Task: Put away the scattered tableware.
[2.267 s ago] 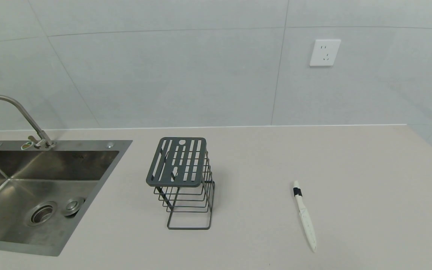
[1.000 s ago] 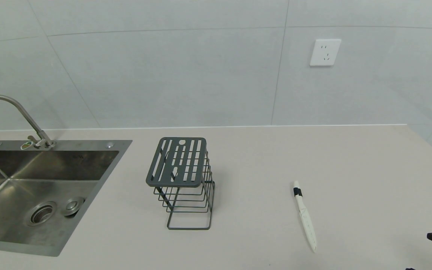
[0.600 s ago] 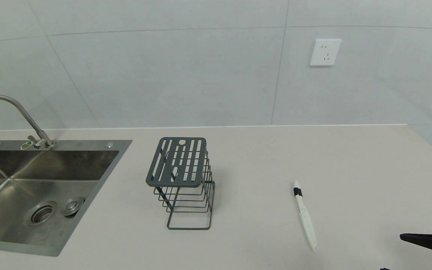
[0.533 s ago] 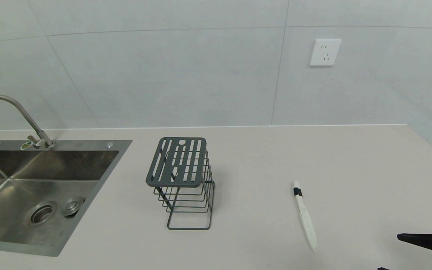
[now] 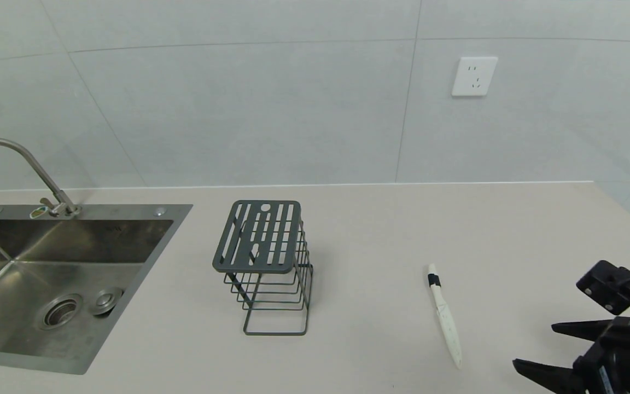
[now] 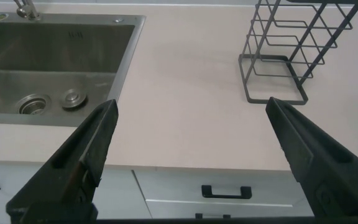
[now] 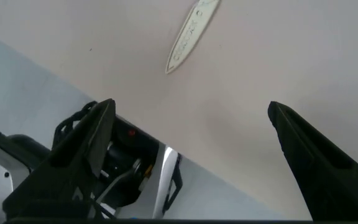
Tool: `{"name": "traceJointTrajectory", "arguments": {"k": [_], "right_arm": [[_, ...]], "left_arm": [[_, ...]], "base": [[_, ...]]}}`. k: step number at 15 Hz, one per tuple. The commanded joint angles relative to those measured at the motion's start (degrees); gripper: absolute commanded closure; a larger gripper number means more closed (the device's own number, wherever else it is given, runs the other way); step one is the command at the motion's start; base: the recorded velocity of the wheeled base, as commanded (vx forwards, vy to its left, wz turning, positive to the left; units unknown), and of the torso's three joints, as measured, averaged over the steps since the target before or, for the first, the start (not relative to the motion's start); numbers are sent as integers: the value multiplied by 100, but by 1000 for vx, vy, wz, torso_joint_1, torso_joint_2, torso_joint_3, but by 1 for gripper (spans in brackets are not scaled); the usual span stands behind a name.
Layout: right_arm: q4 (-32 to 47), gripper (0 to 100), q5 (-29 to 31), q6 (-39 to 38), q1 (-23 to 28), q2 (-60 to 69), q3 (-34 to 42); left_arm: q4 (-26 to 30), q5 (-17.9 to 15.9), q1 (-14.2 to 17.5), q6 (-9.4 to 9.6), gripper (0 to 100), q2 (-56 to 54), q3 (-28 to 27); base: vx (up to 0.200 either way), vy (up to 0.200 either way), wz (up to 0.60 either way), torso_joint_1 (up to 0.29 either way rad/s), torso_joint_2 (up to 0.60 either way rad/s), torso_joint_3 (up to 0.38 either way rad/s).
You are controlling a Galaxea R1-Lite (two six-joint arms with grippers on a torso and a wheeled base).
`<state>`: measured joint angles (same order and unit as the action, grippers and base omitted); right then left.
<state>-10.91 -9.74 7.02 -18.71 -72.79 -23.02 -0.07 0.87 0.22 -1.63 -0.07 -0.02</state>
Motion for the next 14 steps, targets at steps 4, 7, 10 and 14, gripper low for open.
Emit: {"name": "traceJointTrajectory", "arguments": {"k": [4,7,10,14], "right_arm": [[-1053,0,587,-755,-642,-1756,-564],[-1414,0,1220,-1265,-1231,-2266,-722],[-1414,0,1651,-1361,-1363,-2776,-862],[-1423,0,2231,-1440,-1346,-3391,-1205]], "left_arm": [[-1,10,4,-4,0,7,2],[-1,1,4,-4,0,7,2],[-1,10,4,-4,0,7,2],[-1,10,4,-4,0,7,2]], "base": [[0,0,0,0,0,0],[0,0,0,0,0,0],[0,0,0,0,0,0],[0,0,0,0,0,0]]}}
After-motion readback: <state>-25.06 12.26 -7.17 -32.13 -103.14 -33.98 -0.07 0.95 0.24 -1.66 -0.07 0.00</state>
